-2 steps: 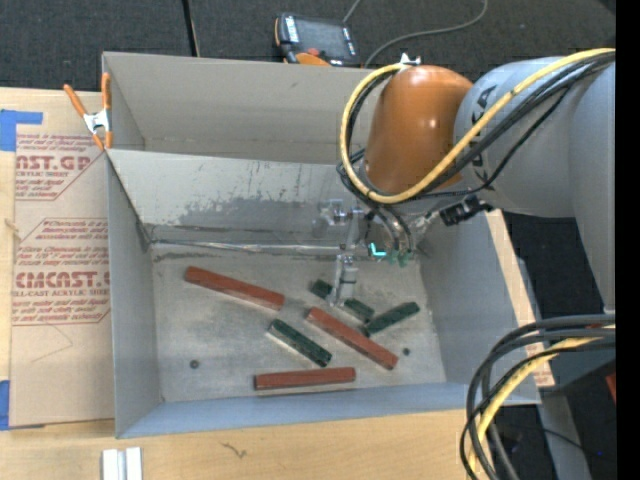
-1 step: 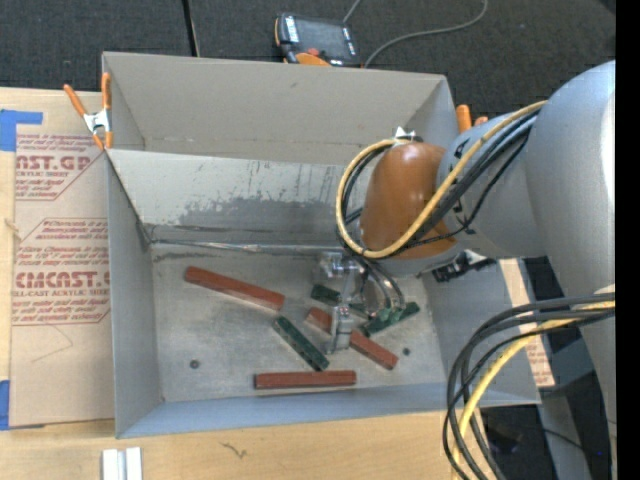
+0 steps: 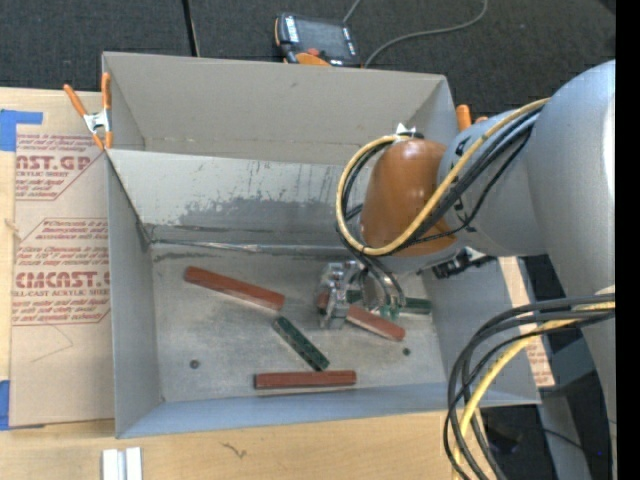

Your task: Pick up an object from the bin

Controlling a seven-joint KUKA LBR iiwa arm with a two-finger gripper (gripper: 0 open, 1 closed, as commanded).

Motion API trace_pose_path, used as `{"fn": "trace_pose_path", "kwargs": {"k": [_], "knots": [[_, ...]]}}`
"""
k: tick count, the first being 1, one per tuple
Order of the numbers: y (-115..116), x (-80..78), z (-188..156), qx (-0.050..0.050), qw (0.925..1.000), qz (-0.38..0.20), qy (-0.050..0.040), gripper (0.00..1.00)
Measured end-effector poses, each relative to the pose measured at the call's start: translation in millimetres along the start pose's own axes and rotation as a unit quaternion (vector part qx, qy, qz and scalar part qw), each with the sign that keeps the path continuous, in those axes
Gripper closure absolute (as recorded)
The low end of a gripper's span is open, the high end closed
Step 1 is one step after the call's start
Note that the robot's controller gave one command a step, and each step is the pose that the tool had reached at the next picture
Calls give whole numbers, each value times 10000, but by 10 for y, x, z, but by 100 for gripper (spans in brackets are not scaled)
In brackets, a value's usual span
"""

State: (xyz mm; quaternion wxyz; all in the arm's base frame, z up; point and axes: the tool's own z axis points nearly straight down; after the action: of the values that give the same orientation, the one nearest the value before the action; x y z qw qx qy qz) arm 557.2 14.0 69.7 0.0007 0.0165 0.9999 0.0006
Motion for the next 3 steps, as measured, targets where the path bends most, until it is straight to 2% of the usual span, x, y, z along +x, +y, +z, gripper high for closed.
{"fn": "trace_pose_path", "kwargs": {"k": [1,2,3], "knots": [[-689,429,-1643,15,9998,191,-35,100],[-1122,570,-1677,14,9982,-607,-3,100],[-1105,568,-1676,5,9981,-613,-4,0]]}}
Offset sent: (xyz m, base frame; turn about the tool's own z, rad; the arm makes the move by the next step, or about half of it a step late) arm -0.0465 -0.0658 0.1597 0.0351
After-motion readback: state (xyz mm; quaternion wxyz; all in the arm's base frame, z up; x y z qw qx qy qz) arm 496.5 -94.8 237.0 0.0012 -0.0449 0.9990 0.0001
